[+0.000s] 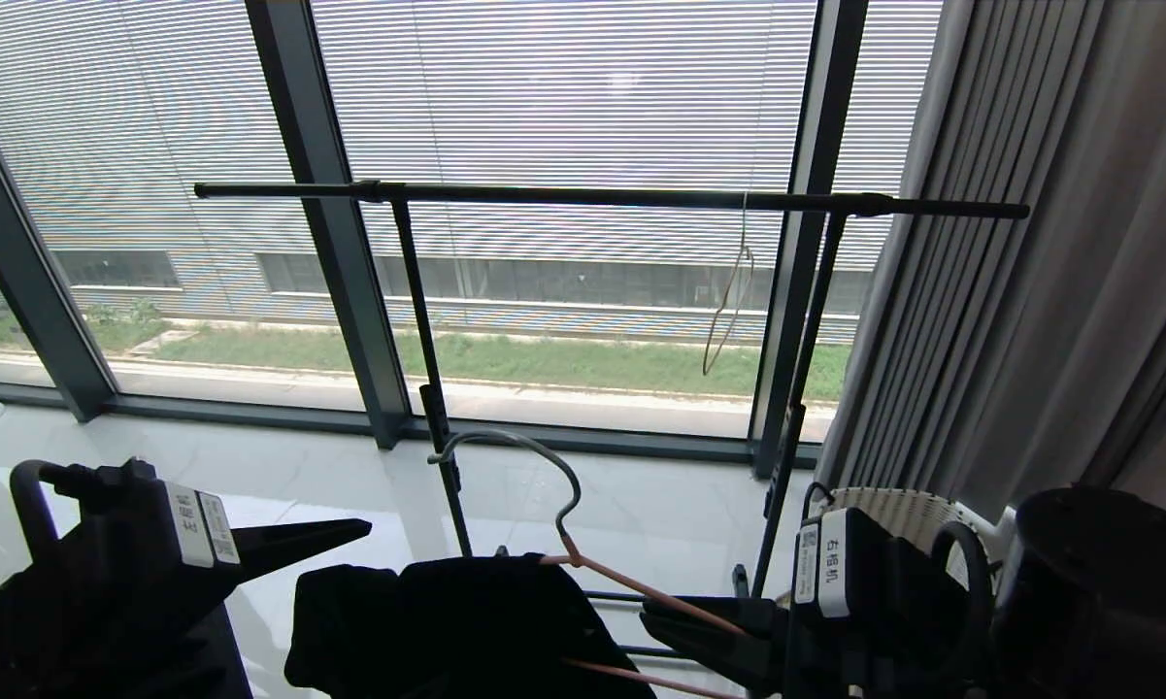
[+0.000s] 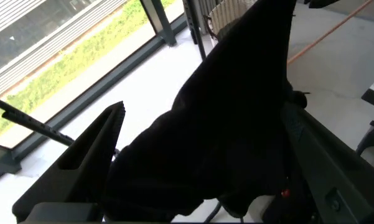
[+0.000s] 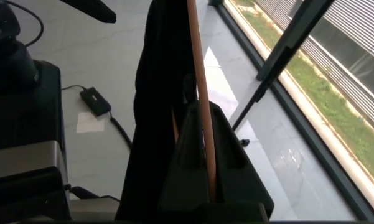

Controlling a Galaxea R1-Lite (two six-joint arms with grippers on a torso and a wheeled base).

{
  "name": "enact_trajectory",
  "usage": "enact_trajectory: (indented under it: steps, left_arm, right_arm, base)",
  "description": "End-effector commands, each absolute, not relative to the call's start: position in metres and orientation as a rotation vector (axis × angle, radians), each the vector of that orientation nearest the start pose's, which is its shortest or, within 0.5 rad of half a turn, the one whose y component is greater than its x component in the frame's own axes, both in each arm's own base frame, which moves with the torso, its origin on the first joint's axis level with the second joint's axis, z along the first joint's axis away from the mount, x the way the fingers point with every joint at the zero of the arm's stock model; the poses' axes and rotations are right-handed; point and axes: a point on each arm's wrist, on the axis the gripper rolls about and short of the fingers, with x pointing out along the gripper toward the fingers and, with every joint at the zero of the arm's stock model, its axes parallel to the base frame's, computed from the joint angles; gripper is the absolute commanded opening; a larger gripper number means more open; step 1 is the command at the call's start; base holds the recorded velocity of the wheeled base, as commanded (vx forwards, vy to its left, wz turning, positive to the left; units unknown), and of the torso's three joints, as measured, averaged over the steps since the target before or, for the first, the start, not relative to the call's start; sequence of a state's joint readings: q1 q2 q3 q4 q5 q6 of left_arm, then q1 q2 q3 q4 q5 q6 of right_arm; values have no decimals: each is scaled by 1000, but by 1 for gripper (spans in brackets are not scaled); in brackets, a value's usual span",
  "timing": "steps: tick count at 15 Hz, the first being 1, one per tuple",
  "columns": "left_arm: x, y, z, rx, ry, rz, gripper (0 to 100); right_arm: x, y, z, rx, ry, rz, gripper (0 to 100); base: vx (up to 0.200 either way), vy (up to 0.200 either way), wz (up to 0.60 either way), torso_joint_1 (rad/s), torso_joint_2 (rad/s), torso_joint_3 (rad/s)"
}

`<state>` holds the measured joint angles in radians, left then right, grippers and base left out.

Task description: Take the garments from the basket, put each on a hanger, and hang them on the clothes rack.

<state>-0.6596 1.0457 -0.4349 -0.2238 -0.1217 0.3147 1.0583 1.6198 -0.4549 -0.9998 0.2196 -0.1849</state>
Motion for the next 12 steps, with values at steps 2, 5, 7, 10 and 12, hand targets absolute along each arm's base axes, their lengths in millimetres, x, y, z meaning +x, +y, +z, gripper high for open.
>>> enact_trajectory:
  steps: [2,5,7,10,12]
  left_arm:
    - [103,-83,182,402,265,-827,100]
    - [101,-83,175,410,287,-841,100]
    - [101,-85,172,418,299,-856,100]
    - [104,-90,169,428,320,-870,100]
    - [103,-91,169,428,310,-881,100]
  right_arm:
    - [113,224,151,-247,36,1314,0]
    - [100,226,157,-251,-3,1365,0]
    - [95,227,158,-250,-13,1384,0]
    - [80,232,160,-253,-35,1443,0]
    - [76,232,161,-251,-40,1458,0]
  base:
    - [0,0,0,0,0,0]
    - [0,0,0,0,0,0]
    - [0,0,0,0,0,0]
    - [0,0,0,0,0,0]
    - [0,0,0,0,0,0]
